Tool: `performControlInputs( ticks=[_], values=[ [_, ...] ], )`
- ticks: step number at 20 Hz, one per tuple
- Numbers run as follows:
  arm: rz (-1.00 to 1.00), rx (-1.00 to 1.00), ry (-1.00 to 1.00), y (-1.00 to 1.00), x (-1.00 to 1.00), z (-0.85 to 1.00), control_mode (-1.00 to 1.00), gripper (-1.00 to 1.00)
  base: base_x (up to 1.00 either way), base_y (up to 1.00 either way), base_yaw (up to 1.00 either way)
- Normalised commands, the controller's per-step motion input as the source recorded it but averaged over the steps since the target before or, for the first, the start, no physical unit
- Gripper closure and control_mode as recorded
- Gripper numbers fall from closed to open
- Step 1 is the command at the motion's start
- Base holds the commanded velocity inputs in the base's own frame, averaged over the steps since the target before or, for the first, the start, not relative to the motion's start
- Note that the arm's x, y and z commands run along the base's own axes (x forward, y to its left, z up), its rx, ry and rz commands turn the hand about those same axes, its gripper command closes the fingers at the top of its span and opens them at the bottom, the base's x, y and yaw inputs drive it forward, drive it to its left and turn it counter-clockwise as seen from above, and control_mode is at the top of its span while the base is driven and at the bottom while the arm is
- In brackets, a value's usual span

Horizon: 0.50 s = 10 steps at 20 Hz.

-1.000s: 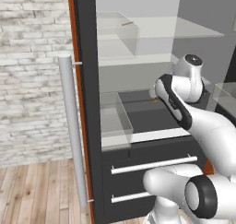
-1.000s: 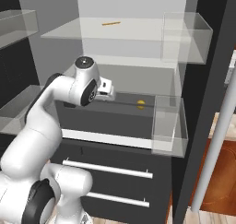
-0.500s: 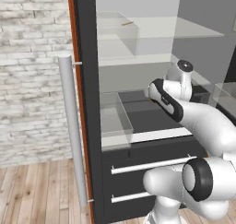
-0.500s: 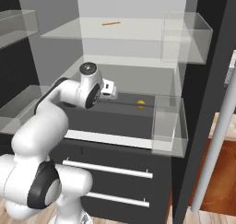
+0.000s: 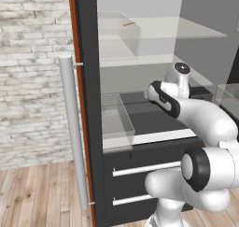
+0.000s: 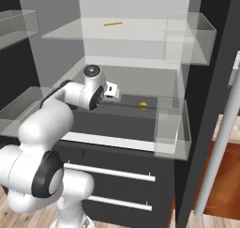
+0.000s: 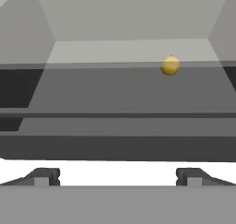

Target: Fully open the fridge drawer.

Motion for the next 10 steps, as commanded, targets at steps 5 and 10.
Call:
performControlInputs(
  ticks=[5,10],
  values=[
    [0.00,0.00,0.00,0.00,0.22,-0.13,-1.00,-1.00,0.00,0.00,0.00],
    [0.00,0.00,0.00,0.00,0.25,-0.11,-1.00,-1.00,0.00,0.00,0.00]
  ],
)
